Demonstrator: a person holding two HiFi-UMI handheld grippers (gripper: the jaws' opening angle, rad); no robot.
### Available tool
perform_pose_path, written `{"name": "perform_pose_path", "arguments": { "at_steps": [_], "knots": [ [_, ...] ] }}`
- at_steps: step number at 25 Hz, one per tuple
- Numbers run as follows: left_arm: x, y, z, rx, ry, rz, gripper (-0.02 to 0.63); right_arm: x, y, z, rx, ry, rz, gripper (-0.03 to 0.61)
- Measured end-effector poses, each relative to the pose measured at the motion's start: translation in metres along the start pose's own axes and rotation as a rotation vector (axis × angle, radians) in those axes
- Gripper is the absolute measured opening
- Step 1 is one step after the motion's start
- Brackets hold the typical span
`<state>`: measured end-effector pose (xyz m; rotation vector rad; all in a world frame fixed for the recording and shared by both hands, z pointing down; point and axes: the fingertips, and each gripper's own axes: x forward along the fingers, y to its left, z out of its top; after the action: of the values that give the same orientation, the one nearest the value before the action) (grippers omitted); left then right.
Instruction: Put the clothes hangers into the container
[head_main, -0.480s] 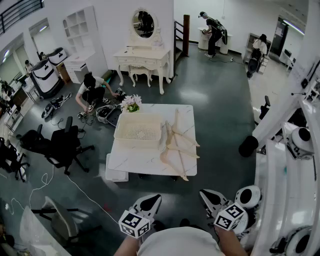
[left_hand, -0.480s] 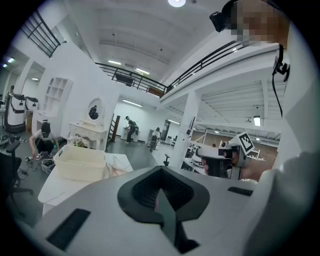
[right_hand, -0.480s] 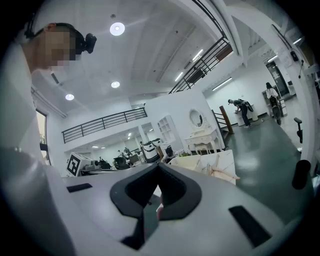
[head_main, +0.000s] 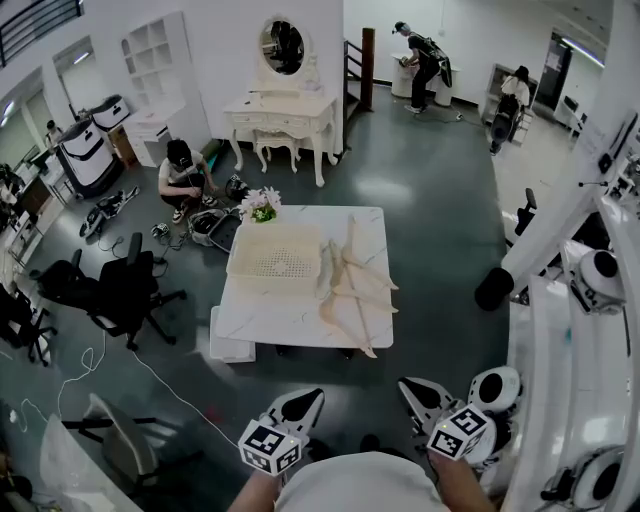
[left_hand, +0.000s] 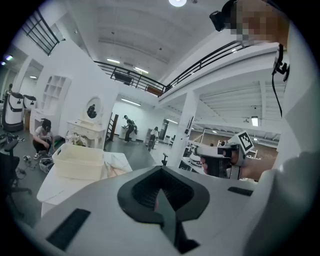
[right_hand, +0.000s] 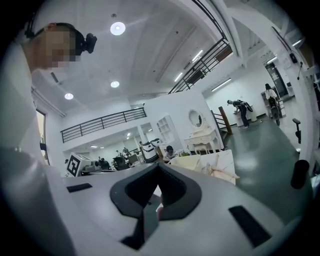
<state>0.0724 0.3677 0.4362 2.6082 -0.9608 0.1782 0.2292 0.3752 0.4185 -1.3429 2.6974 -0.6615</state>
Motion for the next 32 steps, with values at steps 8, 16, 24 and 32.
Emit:
{"name": "perform_pose_path", "arguments": {
  "at_steps": [8, 16, 24, 32],
  "knots": [
    [-0.01, 0.007, -0.007, -0.008, 0.017, -0.015, 0.008, 0.004, 0.018, -0.007, -0.004, -0.001, 0.03, 0.017],
    [-0.031, 0.023, -0.014, 0.006, 0.04, -0.069, 0.008, 0.024, 0.037, -0.027, 0.014, 0.013, 0.005, 0.017],
    [-0.044, 0.052, -0.019, 0.006, 0.059, -0.071, 0.008, 0.043, 0.049, -0.036, 0.08, -0.009, 0.005, 0.017],
    [-0.013, 0.08, -0.01, 0.005, 0.057, -0.052, 0.008, 0.084, 0.015, -0.027, 0.065, 0.026, 0.027, 0.017]
  ]
}}
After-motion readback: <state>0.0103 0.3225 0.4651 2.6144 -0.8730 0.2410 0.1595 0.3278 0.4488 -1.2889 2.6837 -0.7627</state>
